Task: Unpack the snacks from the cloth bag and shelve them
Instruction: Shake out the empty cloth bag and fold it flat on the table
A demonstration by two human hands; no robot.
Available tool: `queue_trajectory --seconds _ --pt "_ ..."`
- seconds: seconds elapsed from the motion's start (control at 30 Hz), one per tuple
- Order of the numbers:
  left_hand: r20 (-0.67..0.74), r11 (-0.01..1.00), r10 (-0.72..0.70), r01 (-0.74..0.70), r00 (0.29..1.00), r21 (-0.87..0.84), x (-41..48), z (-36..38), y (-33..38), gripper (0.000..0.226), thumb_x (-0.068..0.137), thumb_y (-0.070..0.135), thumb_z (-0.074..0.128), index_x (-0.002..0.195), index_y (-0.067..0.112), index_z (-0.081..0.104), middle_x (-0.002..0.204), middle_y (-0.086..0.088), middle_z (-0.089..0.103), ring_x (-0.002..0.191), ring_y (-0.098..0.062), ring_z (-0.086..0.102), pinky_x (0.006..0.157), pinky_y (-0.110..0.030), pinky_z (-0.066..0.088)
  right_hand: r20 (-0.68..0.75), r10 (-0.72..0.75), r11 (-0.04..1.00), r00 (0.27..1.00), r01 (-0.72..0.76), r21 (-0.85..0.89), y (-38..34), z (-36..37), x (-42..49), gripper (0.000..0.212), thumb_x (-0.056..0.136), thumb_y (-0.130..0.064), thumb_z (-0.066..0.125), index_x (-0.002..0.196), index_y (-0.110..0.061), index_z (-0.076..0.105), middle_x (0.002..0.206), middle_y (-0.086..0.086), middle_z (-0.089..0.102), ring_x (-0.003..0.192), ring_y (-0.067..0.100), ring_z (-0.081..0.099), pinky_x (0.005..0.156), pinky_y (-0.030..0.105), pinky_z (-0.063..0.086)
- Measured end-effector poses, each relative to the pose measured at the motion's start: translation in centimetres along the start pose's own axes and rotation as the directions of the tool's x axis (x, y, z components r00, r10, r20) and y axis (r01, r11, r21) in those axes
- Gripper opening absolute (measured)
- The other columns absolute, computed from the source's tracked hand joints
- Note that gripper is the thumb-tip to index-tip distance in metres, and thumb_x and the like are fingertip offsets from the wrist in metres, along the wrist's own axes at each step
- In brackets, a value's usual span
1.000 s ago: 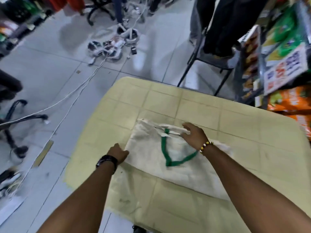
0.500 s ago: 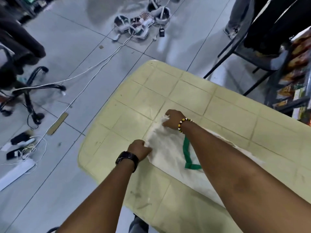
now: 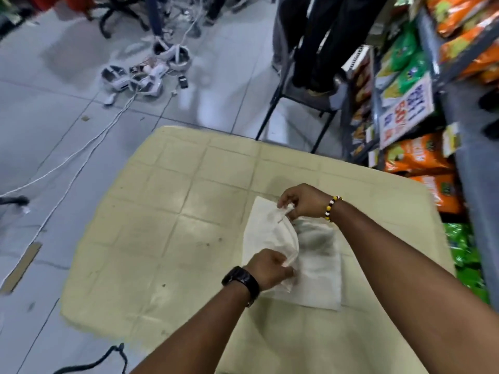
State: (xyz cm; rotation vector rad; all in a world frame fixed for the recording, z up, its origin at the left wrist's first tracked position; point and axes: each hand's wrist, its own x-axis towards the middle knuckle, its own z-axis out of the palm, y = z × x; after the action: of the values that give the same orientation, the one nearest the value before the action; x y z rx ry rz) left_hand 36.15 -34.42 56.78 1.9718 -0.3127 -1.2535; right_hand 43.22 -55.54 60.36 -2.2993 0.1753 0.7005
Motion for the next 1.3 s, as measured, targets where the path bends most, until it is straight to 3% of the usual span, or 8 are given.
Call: queue_trajectory --seconds 0.17,0.23,0.33,0.67,0.83,1.03,1.2,1.3 --pt "0.113 0.973 0.069 -0.091 0.991 0.21 1.2 8.3 4.3 0.031 0.081 0.043 0.064 0.056 0.024 0.06 0.061 0.009 0.059 0.069 -0.017 0.059 0.058 -0.025 0.039 -0.097 0.163 0.985 0.982 -0.167 -0.042 7.9 -2.3 -7.4 0.039 0.064 0.006 0.073 0.093 -0.019 0.075 0.089 0.001 0.073 0.08 0.014 0.066 0.068 0.021 0.053" --pt "0.225 0.962 0.047 -0.105 0.973 0.252 1.2 10.5 4.8 0.03 0.083 0.051 0.063 0.097 0.025 0.071 0.097 0.002 0.071 0.097 -0.021 0.064 0.077 -0.027 0.047 -0.137 0.193 0.968 0.971 -0.212 -0.135 10.3 -1.6 -9.3 0.037 0.068 0.005 0.067 0.098 -0.016 0.074 0.096 0.004 0.073 0.091 0.019 0.068 0.077 0.025 0.055" --pt "0.267 0.96 -0.006 -0.07 0.964 0.273 1.1 11.9 4.6 0.075 0.083 0.061 0.062 0.146 0.026 0.041 0.14 0.001 0.055 0.124 -0.019 0.056 0.103 -0.031 0.044 -0.247 0.29 0.922 0.925 -0.339 -0.187 13.2 0.2 -11.8 0.041 0.075 -0.003 0.064 0.113 -0.018 0.068 0.121 0.007 0.066 0.116 0.027 0.059 0.096 0.036 0.049" --pt "-0.333 0.927 -0.034 0.154 0.942 0.343 3.7 4.9 0.5 0.071 0.09 0.042 0.059 0.15 0.018 0.03 0.147 -0.016 0.042 0.131 -0.04 0.045 0.108 -0.045 0.04 -0.518 0.497 0.865 0.696 -0.348 0.362 15.8 11.0 -14.2 0.047 0.078 -0.018 0.071 0.122 -0.011 0.06 0.121 0.014 0.061 0.112 0.033 0.058 0.094 0.035 0.048" --pt "-0.232 0.983 -0.176 0.159 0.957 -0.089 6.1 3.4 -0.8 0.077 0.086 0.036 0.072 0.146 0.014 0.029 0.136 -0.014 0.057 0.121 -0.033 0.058 0.102 -0.046 0.048 -0.392 0.732 0.65 0.557 -0.399 0.647 15.2 14.8 -12.7 0.044 0.079 -0.041 0.072 0.111 -0.013 0.06 0.111 0.011 0.064 0.107 0.035 0.06 0.088 0.038 0.049" --pt "-0.175 0.984 -0.174 0.168 0.969 -0.051 6.9 3.7 -2.0 0.019 0.088 0.027 0.066 0.102 0.014 0.067 0.101 -0.007 0.072 0.089 -0.025 0.069 0.081 -0.039 0.058 -0.287 0.679 0.538 0.675 -0.193 0.82 12.4 16.5 -9.7 0.043 0.08 -0.03 0.075 0.119 -0.02 0.061 0.108 -0.007 0.069 0.1 0.018 0.065 0.084 0.029 0.049" --pt "-0.327 0.968 -0.118 0.036 0.938 -0.247 5.5 0.9 -0.7 0.016 0.09 0.028 0.058 0.086 0.019 0.071 0.088 -0.001 0.073 0.083 -0.021 0.066 0.068 -0.033 0.052 -0.092 0.537 0.027 0.839 0.092 0.995 9.9 14.1 -7.6 0.025 0.087 -0.003 0.066 0.112 -0.002 0.067 0.112 0.021 0.072 0.105 0.037 0.068 0.097 0.055 0.051" --pt "-0.45 0.957 -0.015 -0.118 0.893 -0.266 5.5 -2.2 1.3 0.015 0.092 0.031 0.058 0.091 0.02 0.068 0.093 -0.006 0.072 0.085 -0.023 0.065 0.073 -0.036 0.052 -0.165 0.417 -0.048 0.894 0.203 0.978 8.2 10.1 -6.2 0.029 0.09 -0.005 0.063 0.119 0.0 0.064 0.115 0.021 0.07 0.107 0.037 0.067 0.096 0.053 0.052"
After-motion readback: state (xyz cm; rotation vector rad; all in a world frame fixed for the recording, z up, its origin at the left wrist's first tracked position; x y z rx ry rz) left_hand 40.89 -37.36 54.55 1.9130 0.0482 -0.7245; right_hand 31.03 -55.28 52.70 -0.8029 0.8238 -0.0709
